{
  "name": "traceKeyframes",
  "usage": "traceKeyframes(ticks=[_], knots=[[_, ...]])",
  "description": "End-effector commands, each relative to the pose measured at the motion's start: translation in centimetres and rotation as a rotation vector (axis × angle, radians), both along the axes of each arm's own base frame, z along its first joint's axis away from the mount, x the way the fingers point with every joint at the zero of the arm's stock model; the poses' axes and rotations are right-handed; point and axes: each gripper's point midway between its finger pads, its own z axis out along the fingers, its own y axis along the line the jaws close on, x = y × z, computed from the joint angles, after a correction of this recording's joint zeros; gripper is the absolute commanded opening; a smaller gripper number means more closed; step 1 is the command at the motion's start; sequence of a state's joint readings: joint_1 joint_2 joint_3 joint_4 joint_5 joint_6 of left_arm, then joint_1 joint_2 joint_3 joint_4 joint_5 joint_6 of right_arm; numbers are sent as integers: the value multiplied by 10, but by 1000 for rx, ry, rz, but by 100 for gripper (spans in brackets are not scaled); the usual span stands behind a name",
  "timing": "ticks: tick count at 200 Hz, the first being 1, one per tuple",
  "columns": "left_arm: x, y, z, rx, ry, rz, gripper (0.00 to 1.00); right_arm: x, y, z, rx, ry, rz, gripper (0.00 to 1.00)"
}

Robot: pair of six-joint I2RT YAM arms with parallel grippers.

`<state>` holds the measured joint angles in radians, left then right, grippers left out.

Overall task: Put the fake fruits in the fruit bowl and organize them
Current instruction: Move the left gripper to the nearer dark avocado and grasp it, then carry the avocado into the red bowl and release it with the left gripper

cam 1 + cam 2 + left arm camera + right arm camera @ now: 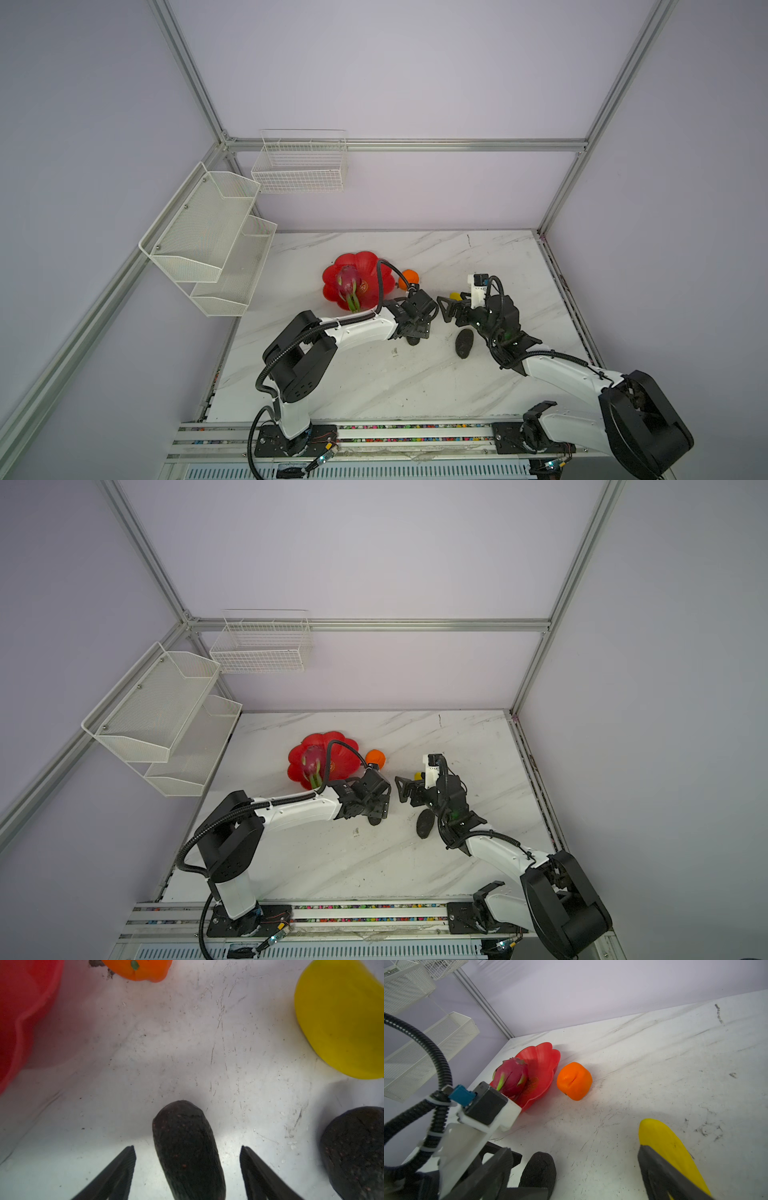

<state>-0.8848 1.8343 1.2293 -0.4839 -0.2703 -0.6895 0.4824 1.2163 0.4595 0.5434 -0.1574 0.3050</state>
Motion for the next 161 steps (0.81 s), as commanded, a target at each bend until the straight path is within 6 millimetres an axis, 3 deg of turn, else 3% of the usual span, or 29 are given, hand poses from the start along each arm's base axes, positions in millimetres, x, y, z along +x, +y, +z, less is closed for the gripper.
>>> traceKeyframes(ticks=[1,43,76,117,161], knots=[[1,0,-11,-23,-10,41,77,0,1,-2,-1,17,10,97],[0,3,-21,-8,0,58,66,0,6,-6,-1,32,34,97],[-2,5,-12,-23,-11,44,54,-1,11,-8,0,39,62,97],[11,17,34,-46,-102,60,48,-6,27,-8,19,32,162,97],[57,46,77,-1,-199,81,47,-27,47,17,124,-54,325,97]])
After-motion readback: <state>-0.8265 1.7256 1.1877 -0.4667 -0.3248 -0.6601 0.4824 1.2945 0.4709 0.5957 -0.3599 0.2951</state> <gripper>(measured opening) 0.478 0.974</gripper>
